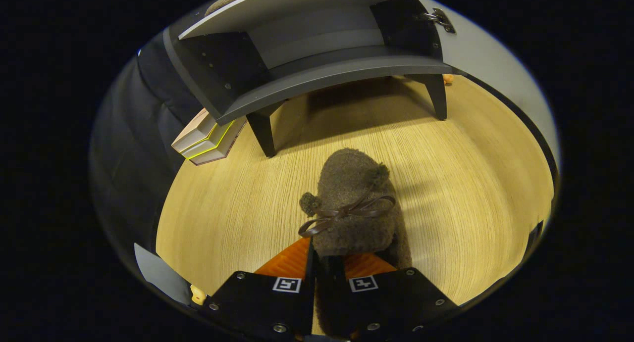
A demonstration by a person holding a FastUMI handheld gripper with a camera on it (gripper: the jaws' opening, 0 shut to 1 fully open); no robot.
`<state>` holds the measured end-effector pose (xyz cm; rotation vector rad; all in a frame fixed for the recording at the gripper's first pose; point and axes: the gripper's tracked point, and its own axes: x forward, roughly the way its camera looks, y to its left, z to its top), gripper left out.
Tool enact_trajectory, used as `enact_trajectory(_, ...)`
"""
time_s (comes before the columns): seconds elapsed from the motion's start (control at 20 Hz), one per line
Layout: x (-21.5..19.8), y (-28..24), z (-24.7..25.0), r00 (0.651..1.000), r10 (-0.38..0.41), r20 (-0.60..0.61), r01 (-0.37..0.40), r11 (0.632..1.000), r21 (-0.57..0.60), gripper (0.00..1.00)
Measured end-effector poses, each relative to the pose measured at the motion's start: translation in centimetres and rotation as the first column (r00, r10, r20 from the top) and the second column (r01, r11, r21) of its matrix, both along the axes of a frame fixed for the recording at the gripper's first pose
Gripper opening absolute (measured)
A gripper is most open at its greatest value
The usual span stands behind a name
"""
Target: Open the shoe cabinet door, grab the shoes and put them into the shoe cabinet, then close the shoe cabinet door.
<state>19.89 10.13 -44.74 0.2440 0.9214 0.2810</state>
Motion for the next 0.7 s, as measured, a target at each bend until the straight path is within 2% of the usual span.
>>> enact_trajectory(0.35, 0.8, -0.5, 1.0, 0.999, 0.001, 0.052, 0.001, 0.999, -0.053, 0.07)
enact_trajectory(0.7, -0.6, -2.6, 7.3, 0.992, -0.008, 0.127, 0.015, 0.998, -0.057, 0.07)
